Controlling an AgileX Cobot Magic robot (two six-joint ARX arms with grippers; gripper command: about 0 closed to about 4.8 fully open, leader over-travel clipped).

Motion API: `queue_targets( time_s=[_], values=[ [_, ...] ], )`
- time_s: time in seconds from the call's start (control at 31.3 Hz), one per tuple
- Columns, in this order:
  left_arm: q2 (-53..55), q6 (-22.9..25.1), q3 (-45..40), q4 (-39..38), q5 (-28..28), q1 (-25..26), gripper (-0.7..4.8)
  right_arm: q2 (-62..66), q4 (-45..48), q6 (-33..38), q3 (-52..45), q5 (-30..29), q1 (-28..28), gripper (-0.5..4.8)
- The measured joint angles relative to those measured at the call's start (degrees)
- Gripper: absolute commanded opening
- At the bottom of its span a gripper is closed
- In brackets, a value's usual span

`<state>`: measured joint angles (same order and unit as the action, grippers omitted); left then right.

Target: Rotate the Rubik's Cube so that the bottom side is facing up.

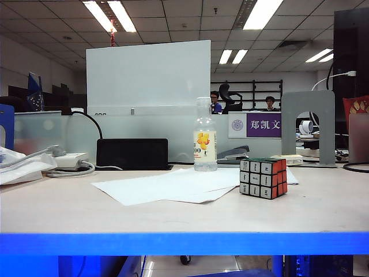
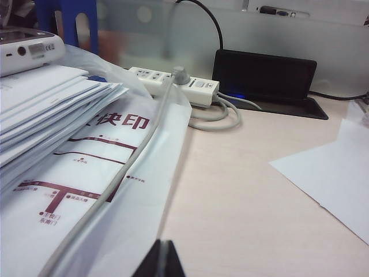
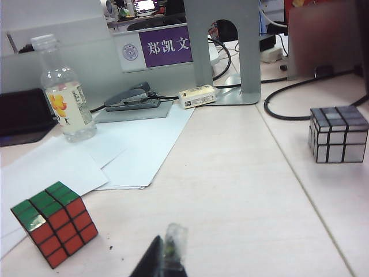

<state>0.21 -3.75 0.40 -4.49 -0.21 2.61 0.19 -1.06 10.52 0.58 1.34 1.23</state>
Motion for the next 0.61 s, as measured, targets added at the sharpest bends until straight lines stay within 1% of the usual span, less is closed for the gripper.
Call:
queue_targets(
  time_s=[0.1,0.22,0.38,0.54,0.61],
  values=[
    [0.0,-0.9,0.0,0.0,0.0,0.0,-0.05,0.0,-0.8,1.1,0.0,0.0,0.0,-0.01],
    [0.0,-1.0,0.0,0.0,0.0,0.0,-0.05,0.0,-1.0,1.2,0.0,-0.1,0.0,-0.01],
    [0.0,-1.0,0.0,0.0,0.2,0.0,-0.04,0.0,-1.0,1.4,0.0,-2.7,0.0,-0.02],
    [0.0,-1.3,0.0,0.0,3.8,-0.1,-0.01,0.0,-0.9,2.7,0.0,-2.9,0.1,-0.01],
    [0.0,-2.6,0.0,0.2,6.3,-0.1,-0.01,0.0,-0.5,3.3,0.0,-3.0,0.1,-0.01]
  ],
)
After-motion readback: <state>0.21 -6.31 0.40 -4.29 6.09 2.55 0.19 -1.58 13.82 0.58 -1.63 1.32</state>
